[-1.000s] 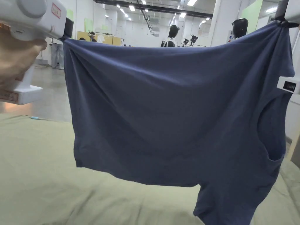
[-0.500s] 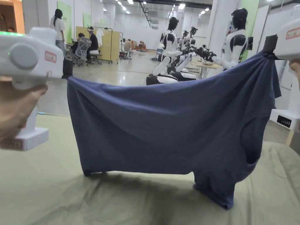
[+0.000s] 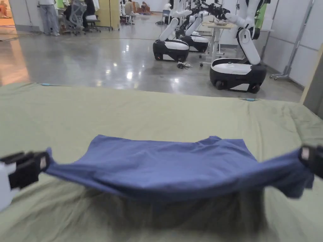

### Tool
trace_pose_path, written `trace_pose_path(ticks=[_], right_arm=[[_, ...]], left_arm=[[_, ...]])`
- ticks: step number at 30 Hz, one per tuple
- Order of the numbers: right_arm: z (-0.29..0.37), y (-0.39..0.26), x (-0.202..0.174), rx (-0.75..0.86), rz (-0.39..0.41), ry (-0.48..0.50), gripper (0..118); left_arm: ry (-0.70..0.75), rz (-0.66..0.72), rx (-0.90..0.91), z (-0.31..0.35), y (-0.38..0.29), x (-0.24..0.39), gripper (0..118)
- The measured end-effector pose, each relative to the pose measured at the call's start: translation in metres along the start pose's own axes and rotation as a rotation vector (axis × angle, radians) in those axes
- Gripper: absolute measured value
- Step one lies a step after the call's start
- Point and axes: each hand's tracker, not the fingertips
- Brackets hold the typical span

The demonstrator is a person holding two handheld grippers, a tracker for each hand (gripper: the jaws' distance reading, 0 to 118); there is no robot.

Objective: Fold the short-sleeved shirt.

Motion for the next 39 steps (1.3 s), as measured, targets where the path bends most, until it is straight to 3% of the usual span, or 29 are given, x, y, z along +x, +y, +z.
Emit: trace_pose_path(ticks=[2, 3, 4, 7, 8, 9, 12, 13, 15, 16, 20, 27, 35, 39], right_arm=[[0.026, -0.039, 0.001, -0.030, -0.035, -0.045, 2], [0.037, -0.058, 0.004, -0.040, -0.093, -0.077, 2], [0.045, -0.077, 0.008, -0.081, -0.138, -0.048, 2], [0.050, -0.117, 0.023, -0.158, -0.146, -0.125, 2], [0.050, -0.127, 0.027, -0.175, -0.177, -0.121, 2], [0.050, -0.131, 0.028, -0.198, -0.212, -0.117, 2], [0.050, -0.139, 0.030, -0.220, -0.212, -0.101, 7], [0.050, -0.138, 0.027, -0.246, -0.184, -0.109, 28], [0.051, -0.139, 0.026, -0.246, -0.144, -0.128, 81], [0.052, -0.139, 0.027, -0.251, -0.149, -0.121, 87], [0.071, -0.127, 0.025, -0.195, -0.152, -0.106, 91], [0.090, -0.081, -0.014, 0.033, -0.025, -0.018, 93], [0.069, -0.063, -0.060, 0.087, -0.033, 0.101, 93], [0.066, -0.057, -0.071, 0.105, 0.010, 0.122, 93]], left_arm=[[0.033, 0.018, -0.030, 0.024, -0.034, -0.007, 9], [0.066, 0.024, -0.081, 0.029, -0.047, -0.011, 9], [0.102, 0.034, -0.138, 0.034, -0.063, -0.017, 9], [0.098, 0.083, -0.227, 0.038, -0.098, -0.027, 8], [0.089, 0.077, -0.177, 0.042, -0.106, -0.027, 9], [0.082, 0.067, -0.241, 0.039, -0.114, -0.026, 9], [0.072, 0.051, -0.233, 0.039, -0.119, -0.025, 14], [0.069, 0.058, -0.238, 0.040, -0.120, -0.026, 32], [0.056, 0.081, -0.196, 0.045, -0.118, -0.029, 67], [0.053, 0.083, -0.189, 0.049, -0.115, -0.030, 70], [0.073, 0.057, -0.058, 0.077, -0.085, -0.024, 70], [0.119, -0.149, 0.141, 0.125, -0.016, 0.042, 70], [0.149, -0.185, 0.330, 0.134, -0.009, 0.090, 70], [0.191, -0.216, 0.357, 0.133, -0.010, 0.099, 70]])
